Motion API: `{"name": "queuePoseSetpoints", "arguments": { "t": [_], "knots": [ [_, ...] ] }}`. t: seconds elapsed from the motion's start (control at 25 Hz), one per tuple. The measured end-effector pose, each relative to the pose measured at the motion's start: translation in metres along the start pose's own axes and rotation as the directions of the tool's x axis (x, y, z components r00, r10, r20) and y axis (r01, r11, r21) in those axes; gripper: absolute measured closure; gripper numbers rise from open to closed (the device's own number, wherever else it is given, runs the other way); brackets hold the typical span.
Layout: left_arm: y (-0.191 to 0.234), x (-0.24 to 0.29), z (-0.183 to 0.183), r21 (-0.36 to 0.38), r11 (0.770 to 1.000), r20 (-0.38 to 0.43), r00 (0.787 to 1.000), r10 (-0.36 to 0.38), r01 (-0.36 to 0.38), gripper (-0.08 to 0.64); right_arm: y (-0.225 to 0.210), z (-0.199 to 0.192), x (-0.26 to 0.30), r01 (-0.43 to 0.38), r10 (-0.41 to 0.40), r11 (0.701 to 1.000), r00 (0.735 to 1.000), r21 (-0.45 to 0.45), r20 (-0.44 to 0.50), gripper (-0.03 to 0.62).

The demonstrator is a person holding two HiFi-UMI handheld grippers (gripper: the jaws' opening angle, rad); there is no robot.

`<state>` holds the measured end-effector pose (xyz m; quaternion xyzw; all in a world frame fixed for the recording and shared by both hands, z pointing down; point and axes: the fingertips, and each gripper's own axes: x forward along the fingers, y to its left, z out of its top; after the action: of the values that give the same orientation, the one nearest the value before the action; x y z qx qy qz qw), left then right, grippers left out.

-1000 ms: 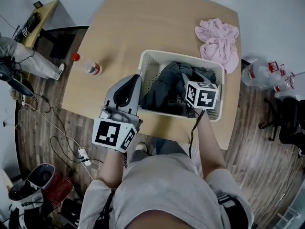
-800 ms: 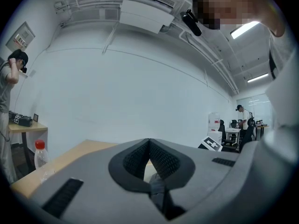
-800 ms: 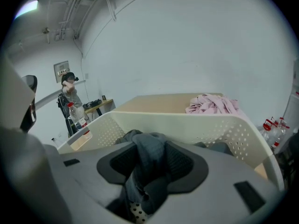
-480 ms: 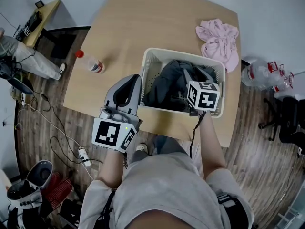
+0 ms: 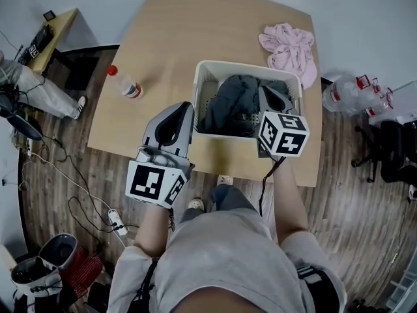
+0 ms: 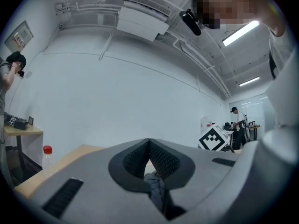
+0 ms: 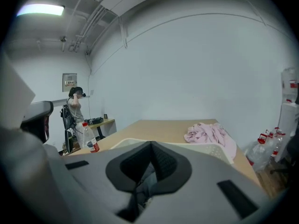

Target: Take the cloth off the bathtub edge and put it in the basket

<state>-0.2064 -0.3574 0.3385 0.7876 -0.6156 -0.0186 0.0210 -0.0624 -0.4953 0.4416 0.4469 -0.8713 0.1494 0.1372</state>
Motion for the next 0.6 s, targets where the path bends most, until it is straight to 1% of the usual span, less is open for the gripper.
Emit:
{"name": "queuePoseSetpoints", "arguments": {
  "t": [0.24,0.6],
  "knots": [
    [-0.015,-0.023,0.01,0.011,0.998,0.023,0.998,-0.061,0.06,0.546,0.021,0.015,-0.05,0.021,-0.021,1.0,0.996,0.002,0.083,0.583],
    [-0.047,-0.057,0.025,0.034,0.986,0.055,0.985,-0.163,0.161,0.546,0.058,0.029,-0.13,0.092,-0.075,0.993,0.979,-0.08,0.191,0.583]
  ]
}}
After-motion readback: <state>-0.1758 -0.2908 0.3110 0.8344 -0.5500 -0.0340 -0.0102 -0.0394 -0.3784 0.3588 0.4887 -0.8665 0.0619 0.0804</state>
